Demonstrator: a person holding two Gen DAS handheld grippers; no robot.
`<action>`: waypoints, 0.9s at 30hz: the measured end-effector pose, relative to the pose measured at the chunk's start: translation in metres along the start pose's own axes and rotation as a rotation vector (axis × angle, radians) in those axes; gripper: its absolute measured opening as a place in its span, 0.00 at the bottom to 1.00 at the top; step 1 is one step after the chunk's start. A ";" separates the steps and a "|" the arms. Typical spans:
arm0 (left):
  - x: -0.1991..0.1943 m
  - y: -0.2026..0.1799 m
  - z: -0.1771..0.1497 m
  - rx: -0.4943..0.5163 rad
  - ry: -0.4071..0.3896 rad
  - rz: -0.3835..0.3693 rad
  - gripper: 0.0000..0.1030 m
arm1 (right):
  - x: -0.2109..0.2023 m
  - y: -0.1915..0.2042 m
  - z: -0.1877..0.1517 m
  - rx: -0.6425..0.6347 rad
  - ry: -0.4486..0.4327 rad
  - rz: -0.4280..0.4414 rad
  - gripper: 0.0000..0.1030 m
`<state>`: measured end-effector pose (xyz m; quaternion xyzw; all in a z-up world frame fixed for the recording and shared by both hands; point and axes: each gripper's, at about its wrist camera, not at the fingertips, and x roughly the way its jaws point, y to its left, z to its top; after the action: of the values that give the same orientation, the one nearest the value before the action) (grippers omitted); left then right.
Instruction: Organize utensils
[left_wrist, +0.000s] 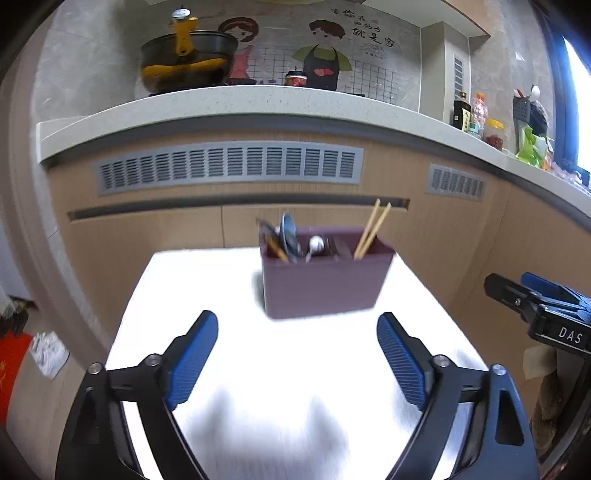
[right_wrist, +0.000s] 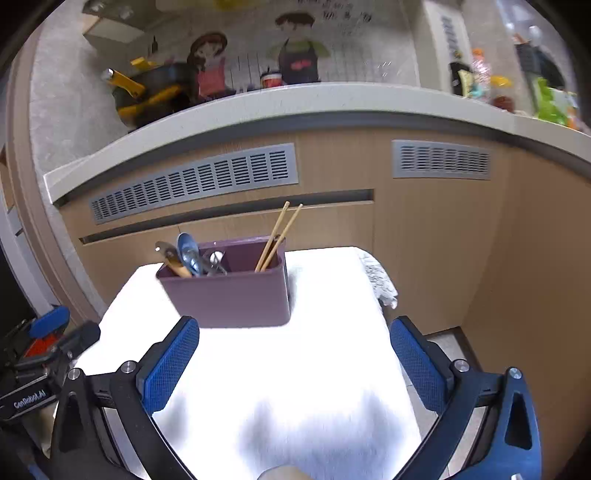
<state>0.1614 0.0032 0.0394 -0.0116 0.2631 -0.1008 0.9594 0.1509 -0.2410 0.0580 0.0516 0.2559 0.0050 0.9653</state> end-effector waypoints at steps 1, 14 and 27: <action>-0.007 -0.001 -0.008 -0.005 -0.004 0.015 0.94 | -0.010 0.001 -0.012 -0.007 -0.011 -0.031 1.00; -0.039 -0.016 -0.040 -0.005 -0.020 0.145 1.00 | -0.035 0.014 -0.058 -0.085 -0.004 -0.093 1.00; -0.039 -0.016 -0.039 -0.019 -0.005 0.132 1.00 | -0.043 0.015 -0.056 -0.096 -0.023 -0.096 1.00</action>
<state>0.1056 -0.0032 0.0263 -0.0036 0.2620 -0.0350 0.9644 0.0860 -0.2224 0.0319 -0.0071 0.2463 -0.0298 0.9687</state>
